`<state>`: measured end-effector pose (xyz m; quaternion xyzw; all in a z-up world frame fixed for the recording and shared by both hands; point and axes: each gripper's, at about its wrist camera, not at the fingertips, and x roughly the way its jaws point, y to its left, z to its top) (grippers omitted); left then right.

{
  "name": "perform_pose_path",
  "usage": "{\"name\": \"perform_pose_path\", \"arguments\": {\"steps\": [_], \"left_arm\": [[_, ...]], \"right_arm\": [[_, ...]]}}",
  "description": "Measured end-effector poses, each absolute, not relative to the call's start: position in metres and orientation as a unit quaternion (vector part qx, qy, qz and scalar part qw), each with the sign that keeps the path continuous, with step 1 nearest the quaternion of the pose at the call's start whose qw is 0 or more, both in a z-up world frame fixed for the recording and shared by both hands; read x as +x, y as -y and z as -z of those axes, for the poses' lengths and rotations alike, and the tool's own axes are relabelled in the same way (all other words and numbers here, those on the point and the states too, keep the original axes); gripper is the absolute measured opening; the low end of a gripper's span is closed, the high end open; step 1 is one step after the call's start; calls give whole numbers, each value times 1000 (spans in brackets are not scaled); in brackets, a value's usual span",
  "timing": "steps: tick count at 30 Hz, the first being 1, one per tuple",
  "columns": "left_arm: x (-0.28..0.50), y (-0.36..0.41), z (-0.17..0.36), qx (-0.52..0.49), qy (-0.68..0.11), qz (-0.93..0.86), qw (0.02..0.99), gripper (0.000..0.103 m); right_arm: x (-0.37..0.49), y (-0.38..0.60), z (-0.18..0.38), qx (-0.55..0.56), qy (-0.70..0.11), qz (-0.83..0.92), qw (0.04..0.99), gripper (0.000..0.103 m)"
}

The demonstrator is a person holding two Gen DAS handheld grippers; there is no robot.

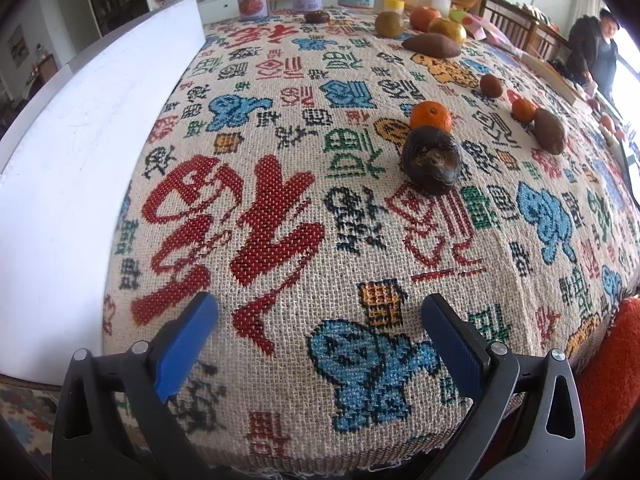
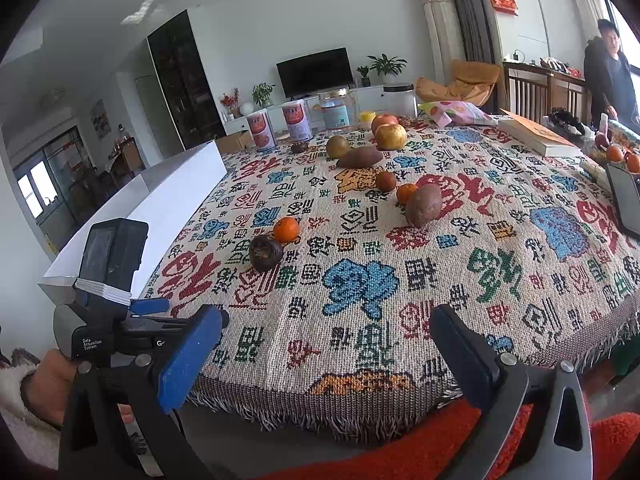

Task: Organize fruits
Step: 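Move the left tool to the dark round fruit and close on it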

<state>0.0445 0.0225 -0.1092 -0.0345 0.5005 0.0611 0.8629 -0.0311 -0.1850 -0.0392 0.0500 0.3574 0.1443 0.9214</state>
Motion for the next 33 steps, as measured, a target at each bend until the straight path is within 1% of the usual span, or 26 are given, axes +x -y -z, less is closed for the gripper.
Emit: {"name": "perform_pose_path", "arguments": {"steps": [3, 6, 11, 15, 18, 19, 20, 21, 22, 28, 30, 33], "left_arm": [[41, -22, 110, -32, -488, -59, 870, 103], [43, -24, 107, -27, -504, -38, 862, 101], [51, -26, 79, -62, -455, 31, 888, 101], [84, -3, 73, -30, -446, 67, 892, 101], [107, 13, 82, -2, -444, 59, 894, 100], [113, 16, 88, 3, -447, 54, 893, 98], [117, 18, 92, 8, -449, 48, 892, 90], [119, 20, 97, 13, -454, 47, 890, 46], [119, 20, 100, 13, -456, 50, 888, 40], [97, -14, 90, -25, -446, 38, 894, 40], [89, -31, 84, -31, -448, 33, 893, 40], [79, -52, 77, -46, -451, 25, 891, 39]], "right_arm": [[-32, 187, 39, 56, -355, -144, 922, 103], [-34, 190, 38, 63, -352, -143, 923, 103], [-31, 195, 42, 80, -359, -143, 919, 103], [-27, 196, 44, 86, -367, -144, 915, 103], [-28, 197, 44, 86, -366, -143, 916, 103], [-28, 197, 44, 87, -366, -142, 916, 103], [-28, 198, 45, 89, -366, -141, 916, 103], [-27, 199, 45, 91, -367, -140, 915, 103], [-27, 200, 45, 93, -369, -139, 914, 103], [-17, 206, 49, 112, -392, -142, 902, 103], [-2, 212, 50, 126, -414, -153, 888, 103], [36, 228, 42, 99, -429, -120, 890, 103]]}}
